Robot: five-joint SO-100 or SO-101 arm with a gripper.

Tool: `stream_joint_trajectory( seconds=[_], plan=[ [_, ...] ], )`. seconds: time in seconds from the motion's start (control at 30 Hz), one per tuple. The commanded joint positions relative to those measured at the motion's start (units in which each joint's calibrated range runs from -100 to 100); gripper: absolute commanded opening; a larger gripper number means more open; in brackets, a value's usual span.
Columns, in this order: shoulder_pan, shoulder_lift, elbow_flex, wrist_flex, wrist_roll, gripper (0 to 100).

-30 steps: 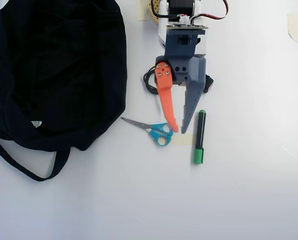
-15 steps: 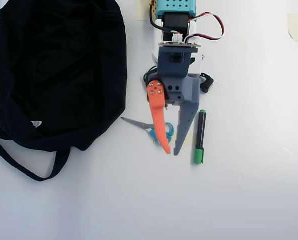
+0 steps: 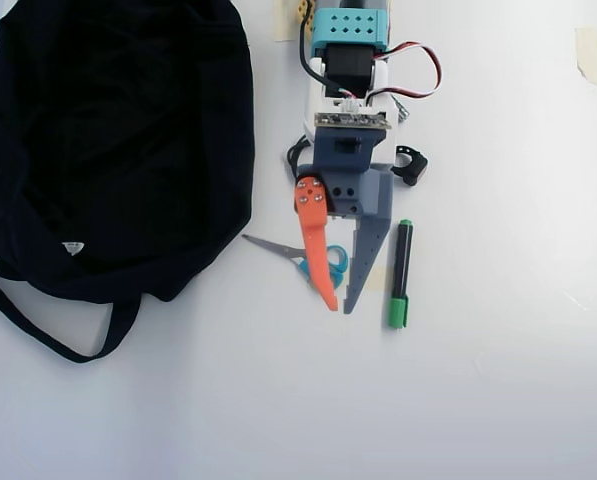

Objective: Put the cable into the black bag

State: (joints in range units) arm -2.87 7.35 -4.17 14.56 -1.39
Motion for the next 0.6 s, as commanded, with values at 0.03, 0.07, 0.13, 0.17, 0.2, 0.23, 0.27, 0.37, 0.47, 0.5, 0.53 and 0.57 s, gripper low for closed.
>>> stream_joint_trajectory(
  seconds=[0.03,0.07,0.13,0.17,0.2,0.23,0.27,0.37,0.47,0.5,0.53,0.57],
  plan=[
    [-0.05,-6.02,-1.22,8.18,0.4,3],
    [-0.05,-7.6,-1.13,11.28,0.4,3],
    [-0.35,-10.83,-0.51,17.49,0.4,3],
    [-0.57,-12.41,-0.42,20.76,0.4,3],
    [-0.72,-13.74,-0.42,23.95,0.4,3],
    [-0.8,-14.82,-0.42,27.13,0.4,3],
    [-0.8,-15.73,-0.42,30.06,0.4,3],
    [-0.8,-17.31,-0.42,37.73,0.4,3],
    [-0.87,-18.14,-0.42,44.7,0.19,3],
    [-0.8,-18.3,-0.42,46.51,0.34,3],
    [-0.72,-18.47,-0.42,48.32,0.19,3],
    [-0.57,-18.55,-0.42,50.3,0.13,3]
  ],
)
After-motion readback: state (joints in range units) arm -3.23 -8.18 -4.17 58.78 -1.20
